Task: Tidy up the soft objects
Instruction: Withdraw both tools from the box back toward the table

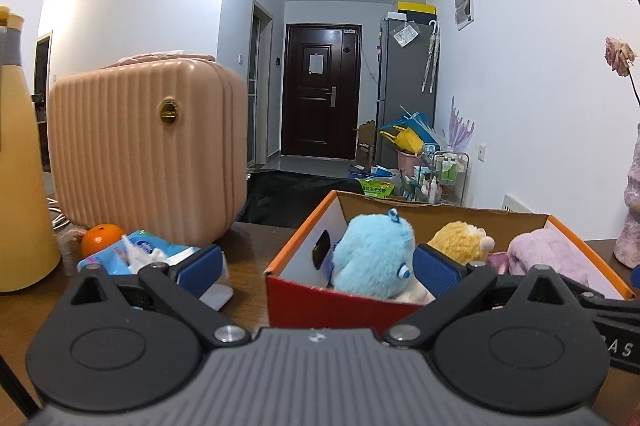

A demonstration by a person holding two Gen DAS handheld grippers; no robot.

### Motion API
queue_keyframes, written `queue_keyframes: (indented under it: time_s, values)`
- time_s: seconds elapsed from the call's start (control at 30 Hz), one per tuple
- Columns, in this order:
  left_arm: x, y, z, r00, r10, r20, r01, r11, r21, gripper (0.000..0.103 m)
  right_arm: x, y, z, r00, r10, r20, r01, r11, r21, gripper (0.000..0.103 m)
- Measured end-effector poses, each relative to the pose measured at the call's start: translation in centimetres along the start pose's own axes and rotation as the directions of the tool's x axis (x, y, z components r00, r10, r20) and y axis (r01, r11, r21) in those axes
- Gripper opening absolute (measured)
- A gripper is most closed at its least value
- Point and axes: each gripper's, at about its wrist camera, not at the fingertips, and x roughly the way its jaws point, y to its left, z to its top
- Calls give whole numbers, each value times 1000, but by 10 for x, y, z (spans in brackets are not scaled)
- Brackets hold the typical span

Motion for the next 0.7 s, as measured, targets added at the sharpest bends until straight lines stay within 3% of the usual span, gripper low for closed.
queue_keyframes:
  time_s: [0.7]
  values:
    - [-75,40,-21,1000,14,-24,-14,1000,2,103,-76,-7,-23,1000,16,-3,-16,1000,14,103]
